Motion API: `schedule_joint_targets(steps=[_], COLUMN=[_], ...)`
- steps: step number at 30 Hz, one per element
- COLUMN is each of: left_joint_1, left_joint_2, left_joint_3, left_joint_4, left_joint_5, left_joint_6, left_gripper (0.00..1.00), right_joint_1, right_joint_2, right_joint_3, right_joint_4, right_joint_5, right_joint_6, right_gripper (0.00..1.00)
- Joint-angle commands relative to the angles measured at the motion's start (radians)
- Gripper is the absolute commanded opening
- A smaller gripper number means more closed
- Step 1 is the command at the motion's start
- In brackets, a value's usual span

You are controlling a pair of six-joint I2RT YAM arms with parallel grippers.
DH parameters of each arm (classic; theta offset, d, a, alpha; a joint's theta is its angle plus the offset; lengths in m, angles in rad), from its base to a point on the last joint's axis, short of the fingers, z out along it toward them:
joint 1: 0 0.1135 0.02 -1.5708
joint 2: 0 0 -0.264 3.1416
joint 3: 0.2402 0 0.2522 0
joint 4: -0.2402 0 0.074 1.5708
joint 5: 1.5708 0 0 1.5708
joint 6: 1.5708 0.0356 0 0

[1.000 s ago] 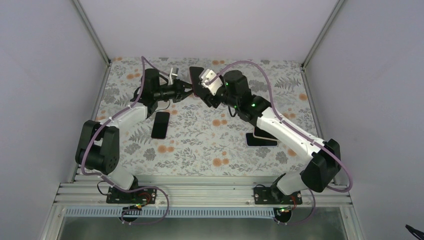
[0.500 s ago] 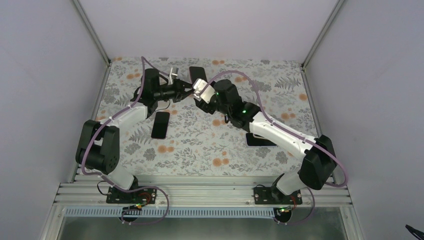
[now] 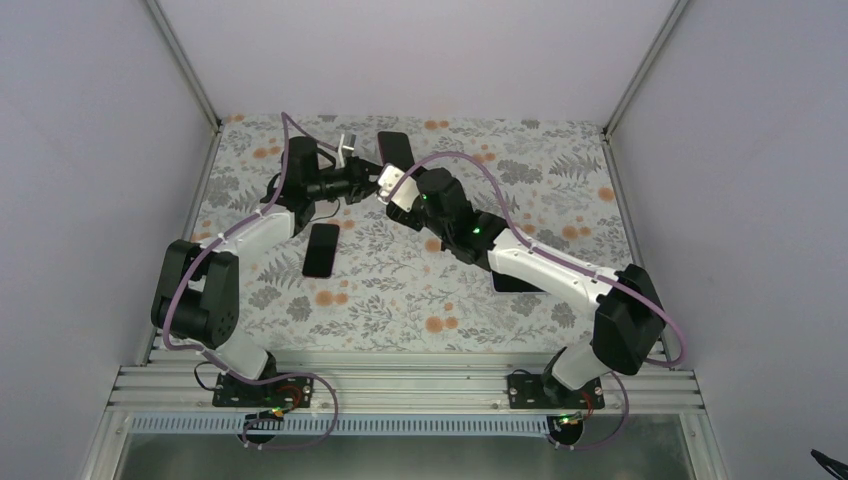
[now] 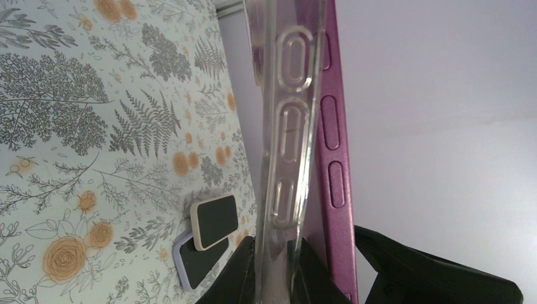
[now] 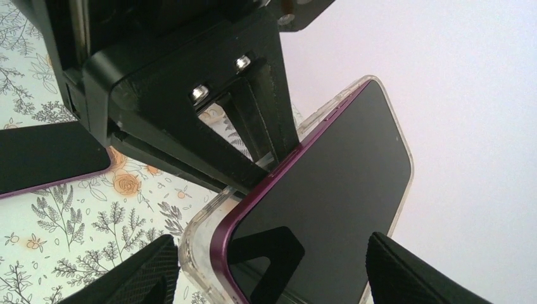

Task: Take the phone out of the phone case
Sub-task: Remove the phone case from the phone.

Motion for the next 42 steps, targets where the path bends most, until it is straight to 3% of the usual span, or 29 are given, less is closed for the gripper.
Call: schedule_joint_targets(steps=[1,10,19,34,37,42], left_joint_1=[0.002,0.005,0.006,0.002,-0.002,-0.001], left_joint_2=[-0.022,-0.003,-0.004,-0.006,-0.009,-0.008], left_joint_3=[0.013,0.023,0.019,-0.003,-0.008,-0.018], left_joint_4=[0.047,0.032,0.05,0.073,0.075,0.077], left_joint_5=[0.012,0.004,0.016,0.016,0.016,0.013], left_joint_6=[0.023,0.034,0.019,-0.004,-0.007,-0.008], left_gripper=[0.02,0.02,0.02,0.02,0.02,0.02], right_joint_1=[0.007,0.006,0.006,0.003,0.004,0.004], right_joint_2=[-0.004,-0.016,0.034,0.069,0.077,0.057], right_joint_3=[0.057,0.08,-0.024,-0.135,-0.135,-0.125], right_joint_4=[-0.01,-0.037,0.095,0.356,0.396,0.405], right_joint_5=[-0.029,-0.02,0.11,0.255,0.269,0.271], right_joint_6=[0.042,0.043,-0.082,-0.252,-0.276,-0.292], right_gripper=[0.7,0.71,0.69,0.56,0.49,0.22])
